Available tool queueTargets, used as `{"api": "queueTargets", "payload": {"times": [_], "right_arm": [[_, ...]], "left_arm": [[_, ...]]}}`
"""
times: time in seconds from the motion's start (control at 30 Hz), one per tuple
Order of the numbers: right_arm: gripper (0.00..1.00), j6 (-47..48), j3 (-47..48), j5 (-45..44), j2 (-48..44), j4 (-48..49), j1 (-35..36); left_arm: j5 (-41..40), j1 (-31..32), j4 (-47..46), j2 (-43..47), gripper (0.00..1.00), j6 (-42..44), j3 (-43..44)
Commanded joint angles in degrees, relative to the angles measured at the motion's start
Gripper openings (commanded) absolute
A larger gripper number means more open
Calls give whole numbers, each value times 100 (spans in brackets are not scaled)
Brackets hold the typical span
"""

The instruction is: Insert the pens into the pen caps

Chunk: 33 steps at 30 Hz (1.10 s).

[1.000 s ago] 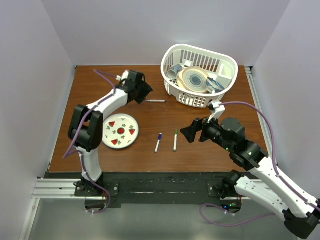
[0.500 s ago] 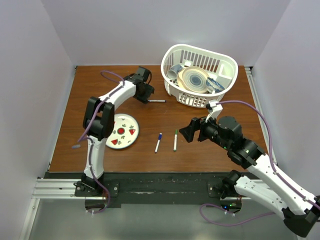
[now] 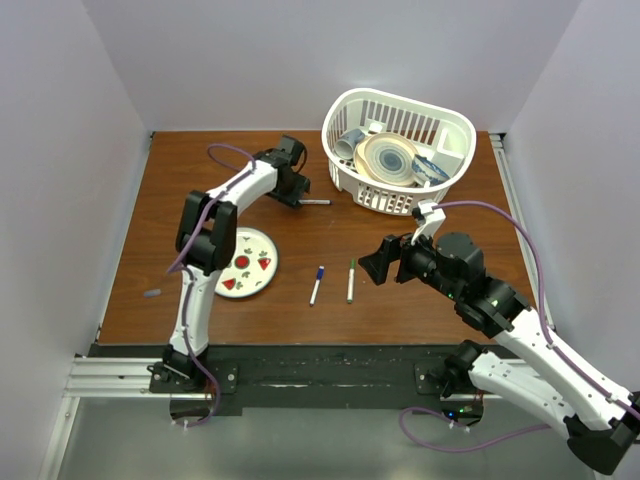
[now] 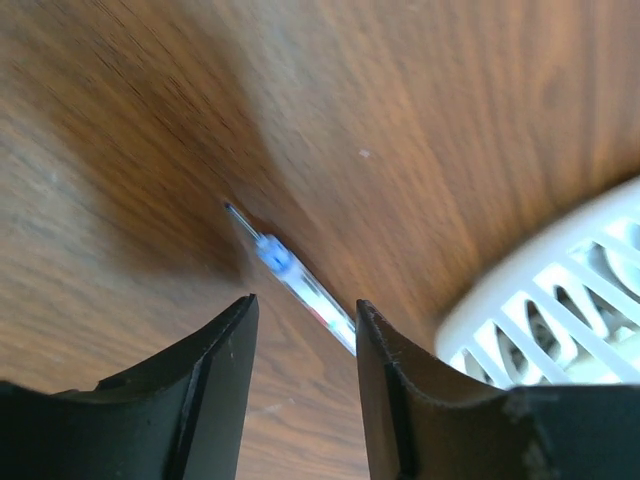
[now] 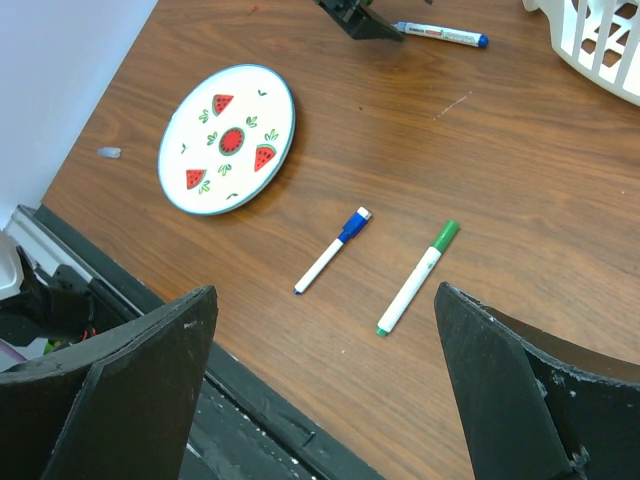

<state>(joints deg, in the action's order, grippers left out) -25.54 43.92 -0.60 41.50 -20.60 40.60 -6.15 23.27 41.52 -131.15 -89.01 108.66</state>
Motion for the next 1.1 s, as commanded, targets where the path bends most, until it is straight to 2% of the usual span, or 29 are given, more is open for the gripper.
{"api": "queueTargets", "payload": {"times": [0.0,0.2,0.3,0.57,0.87,1.07], "right_arm": [[94,5,222,-116,-80,83,18],[94,-30,161,-169,-133,109,9],[93,-47,204,-116,-89,109,18],[93,-144,205,-142,-273,3,9],[93,-241,319,-72,-493,-190,9],[93,-329,328,-63,-660,-304,9]], "left_arm": [[0,-6,243,-279,47,-99,366],[0,-6,322,-341,45,-143,366],[-35,2,444,-411,40,-116,445],[-272,20,1297,-648,33,112,999],[-202,20,1341,-605,31,587,648],[-325,64,1140,-192,28,903,-46]]}}
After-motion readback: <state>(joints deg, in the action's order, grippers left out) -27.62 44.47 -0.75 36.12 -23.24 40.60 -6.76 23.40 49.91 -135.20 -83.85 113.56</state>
